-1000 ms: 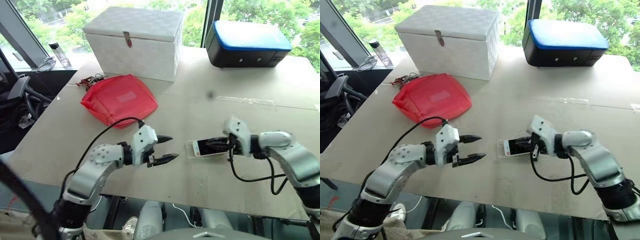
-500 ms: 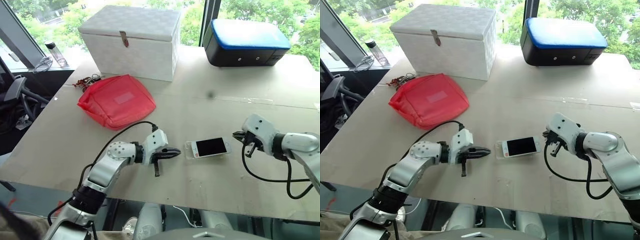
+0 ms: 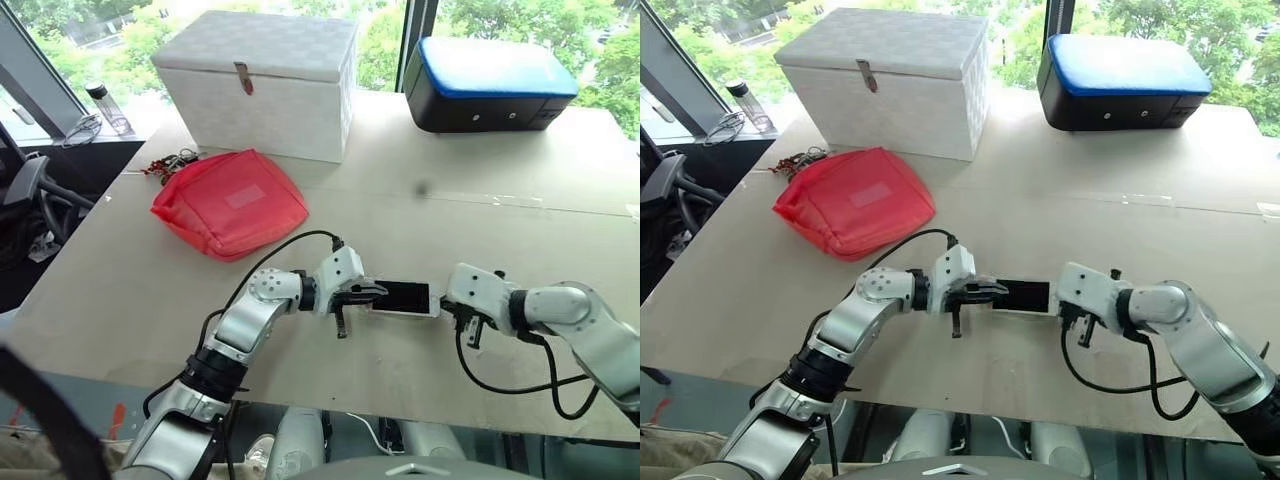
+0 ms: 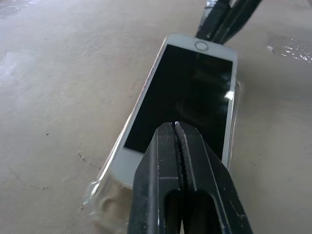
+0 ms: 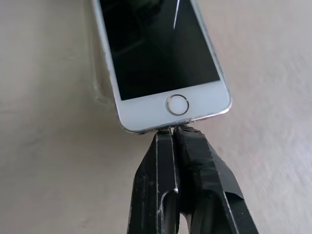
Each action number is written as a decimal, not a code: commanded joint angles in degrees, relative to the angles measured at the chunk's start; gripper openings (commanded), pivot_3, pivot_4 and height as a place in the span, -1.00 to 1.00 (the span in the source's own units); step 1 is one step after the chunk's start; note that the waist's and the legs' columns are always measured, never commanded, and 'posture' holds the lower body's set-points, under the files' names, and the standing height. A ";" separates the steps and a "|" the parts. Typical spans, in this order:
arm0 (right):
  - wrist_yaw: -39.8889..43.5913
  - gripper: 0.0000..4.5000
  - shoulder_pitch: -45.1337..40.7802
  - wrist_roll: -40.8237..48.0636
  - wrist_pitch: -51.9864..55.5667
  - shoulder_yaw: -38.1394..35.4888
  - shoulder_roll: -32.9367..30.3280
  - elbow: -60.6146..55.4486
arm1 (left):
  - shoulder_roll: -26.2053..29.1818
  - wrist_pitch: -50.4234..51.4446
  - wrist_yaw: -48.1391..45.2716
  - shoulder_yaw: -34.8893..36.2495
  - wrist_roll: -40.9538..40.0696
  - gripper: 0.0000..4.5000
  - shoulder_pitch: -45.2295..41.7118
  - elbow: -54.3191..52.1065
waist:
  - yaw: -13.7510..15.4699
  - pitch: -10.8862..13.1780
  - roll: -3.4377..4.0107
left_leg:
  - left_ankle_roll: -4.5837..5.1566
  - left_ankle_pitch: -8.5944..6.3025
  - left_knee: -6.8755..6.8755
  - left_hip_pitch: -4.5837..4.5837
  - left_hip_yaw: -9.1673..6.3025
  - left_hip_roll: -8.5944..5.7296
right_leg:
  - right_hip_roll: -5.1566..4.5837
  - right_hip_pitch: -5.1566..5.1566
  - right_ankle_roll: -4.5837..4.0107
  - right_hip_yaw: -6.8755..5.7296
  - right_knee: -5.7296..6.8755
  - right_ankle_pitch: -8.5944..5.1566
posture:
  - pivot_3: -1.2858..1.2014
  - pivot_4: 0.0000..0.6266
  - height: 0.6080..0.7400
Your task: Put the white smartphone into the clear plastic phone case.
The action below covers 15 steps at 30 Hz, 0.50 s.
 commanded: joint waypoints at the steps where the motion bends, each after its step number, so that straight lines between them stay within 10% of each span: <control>1: 0.45 -1.00 -1.24 -0.62 0.02 2.82 0.78 -2.81 | -0.02 -1.90 -0.33 0.65 0.38 -0.99 0.58 1.27 | 0.07 0.00 0.00 | 0.00 0.00 0.00 0.00 0.01 0.00 | -0.02 0.00 0.00 0.00 0.00 0.00 | 0.03 -0.52 1.00; 15: -1.02 -1.00 0.40 -1.24 0.62 0.53 0.76 -1.95 | 12.88 -7.04 -8.00 8.06 -0.10 -0.99 4.26 7.82 | 0.35 0.00 0.01 | -0.01 0.00 -0.09 0.07 0.07 -0.02 | -0.17 0.02 -0.05 -0.01 -0.06 0.01 | 0.03 -0.52 1.00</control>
